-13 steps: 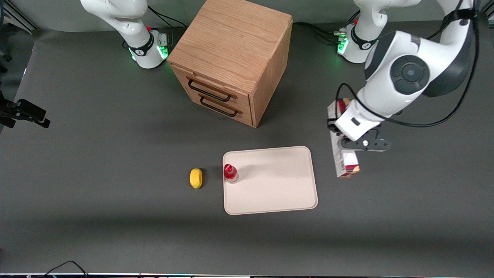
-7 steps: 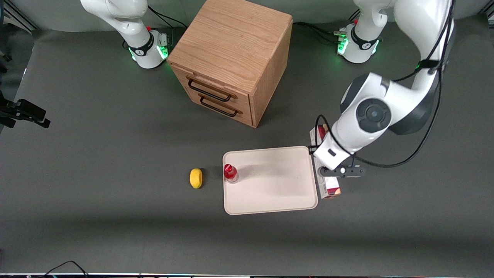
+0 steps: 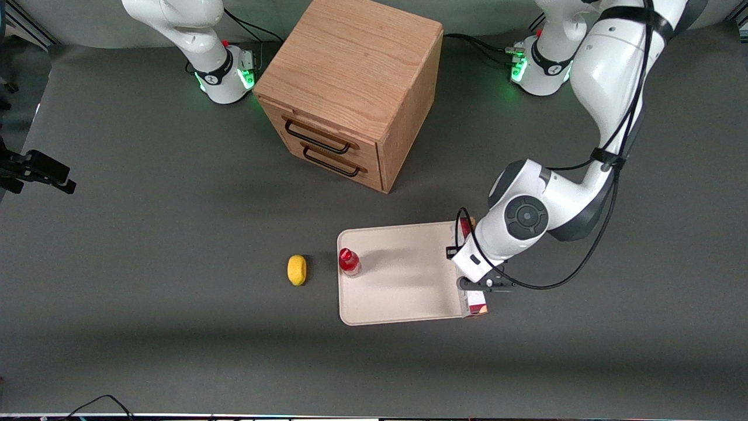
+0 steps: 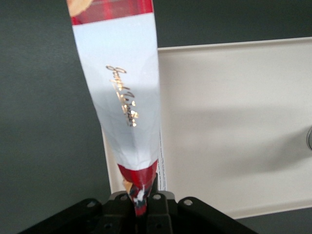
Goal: Place red cookie box on tray
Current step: 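Carry the box over the white tray and lower it onto the tray, then open the left gripper to release the box on the tray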
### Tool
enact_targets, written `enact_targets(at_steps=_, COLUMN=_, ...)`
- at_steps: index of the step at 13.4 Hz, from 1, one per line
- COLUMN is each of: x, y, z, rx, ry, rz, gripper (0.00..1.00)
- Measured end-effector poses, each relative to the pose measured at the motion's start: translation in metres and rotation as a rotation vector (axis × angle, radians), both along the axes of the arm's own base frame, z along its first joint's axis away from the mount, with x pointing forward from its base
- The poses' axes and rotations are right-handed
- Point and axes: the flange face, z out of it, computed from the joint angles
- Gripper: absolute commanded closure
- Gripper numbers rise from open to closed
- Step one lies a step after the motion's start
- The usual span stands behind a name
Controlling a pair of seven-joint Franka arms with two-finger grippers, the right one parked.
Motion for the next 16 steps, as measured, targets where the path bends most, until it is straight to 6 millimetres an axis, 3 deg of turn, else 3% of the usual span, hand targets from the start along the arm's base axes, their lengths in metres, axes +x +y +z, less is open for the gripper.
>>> enact_targets(at_steps=7, x=0.001, y=-0.004, z=-0.061, rx=0.066, ry=-0.032, rz=0.037, gripper=1.00)
enact_targets(at_steps=16, x=-0.008, y=-0.015, z=-0.072, rx=0.073, ry=-0.019, rz=0.027, gripper=1.00)
